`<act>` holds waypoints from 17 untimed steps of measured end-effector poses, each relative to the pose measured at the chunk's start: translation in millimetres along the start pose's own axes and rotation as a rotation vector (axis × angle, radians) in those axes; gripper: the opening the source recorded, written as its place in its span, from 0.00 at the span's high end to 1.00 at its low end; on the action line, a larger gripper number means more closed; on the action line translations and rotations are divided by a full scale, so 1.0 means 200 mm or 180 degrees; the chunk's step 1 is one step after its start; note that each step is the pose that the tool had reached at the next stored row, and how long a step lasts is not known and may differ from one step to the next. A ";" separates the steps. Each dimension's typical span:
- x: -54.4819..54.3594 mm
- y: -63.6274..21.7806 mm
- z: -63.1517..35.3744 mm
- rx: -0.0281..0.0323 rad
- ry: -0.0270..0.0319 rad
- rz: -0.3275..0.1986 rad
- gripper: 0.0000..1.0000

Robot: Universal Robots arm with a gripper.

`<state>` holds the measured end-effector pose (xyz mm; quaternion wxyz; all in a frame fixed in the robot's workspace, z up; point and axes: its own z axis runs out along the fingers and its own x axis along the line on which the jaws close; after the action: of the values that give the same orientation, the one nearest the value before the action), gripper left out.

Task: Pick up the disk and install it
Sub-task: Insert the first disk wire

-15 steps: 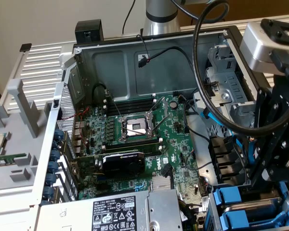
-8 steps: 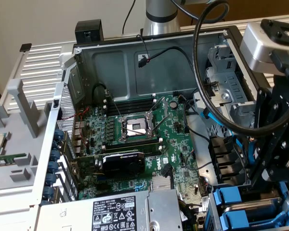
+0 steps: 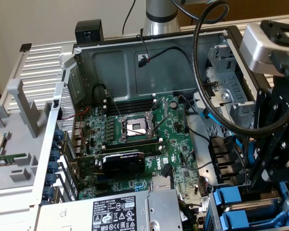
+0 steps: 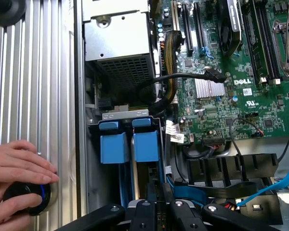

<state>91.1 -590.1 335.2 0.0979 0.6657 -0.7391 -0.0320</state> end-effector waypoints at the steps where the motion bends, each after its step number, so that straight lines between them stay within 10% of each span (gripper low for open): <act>1: 0.00 0.000 0.000 0.0000 0.0000 0.0000 0.83; 17: 0.00 -0.002 0.002 0.0000 -0.0001 0.0000 0.83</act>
<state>91.4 -590.1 334.6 0.0978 0.6657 -0.7391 -0.0320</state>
